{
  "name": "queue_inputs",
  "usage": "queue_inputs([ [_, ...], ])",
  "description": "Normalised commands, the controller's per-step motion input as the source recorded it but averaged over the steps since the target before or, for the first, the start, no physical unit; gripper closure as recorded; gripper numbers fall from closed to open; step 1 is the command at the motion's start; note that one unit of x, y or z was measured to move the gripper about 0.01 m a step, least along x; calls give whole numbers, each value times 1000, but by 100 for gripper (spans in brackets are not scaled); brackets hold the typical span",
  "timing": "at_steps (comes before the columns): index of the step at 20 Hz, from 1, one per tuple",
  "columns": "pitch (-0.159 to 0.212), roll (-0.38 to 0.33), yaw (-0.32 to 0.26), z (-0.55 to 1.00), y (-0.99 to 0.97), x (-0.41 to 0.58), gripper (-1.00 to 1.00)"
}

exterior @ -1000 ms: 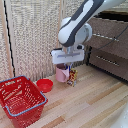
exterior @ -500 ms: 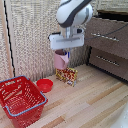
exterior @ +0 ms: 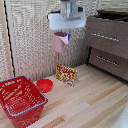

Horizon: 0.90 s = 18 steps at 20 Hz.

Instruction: Compassionately, move the pinch receptors towards pink recepticle. Embrace the recepticle delicately and rise accordingly. Progress forward guided by applied tension and move towards the highest section of the storage unit. Place the recepticle delicately and shut the storage unit.

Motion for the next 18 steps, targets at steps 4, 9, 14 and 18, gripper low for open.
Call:
queue_inputs([
  [4,2,2,-67,971,-539,-32,100],
  [9,1,24,-35,998,-560,53,100],
  [14,0,50,-19,914,-639,255,100],
  [18,0,56,-88,789,-635,373,100],
])
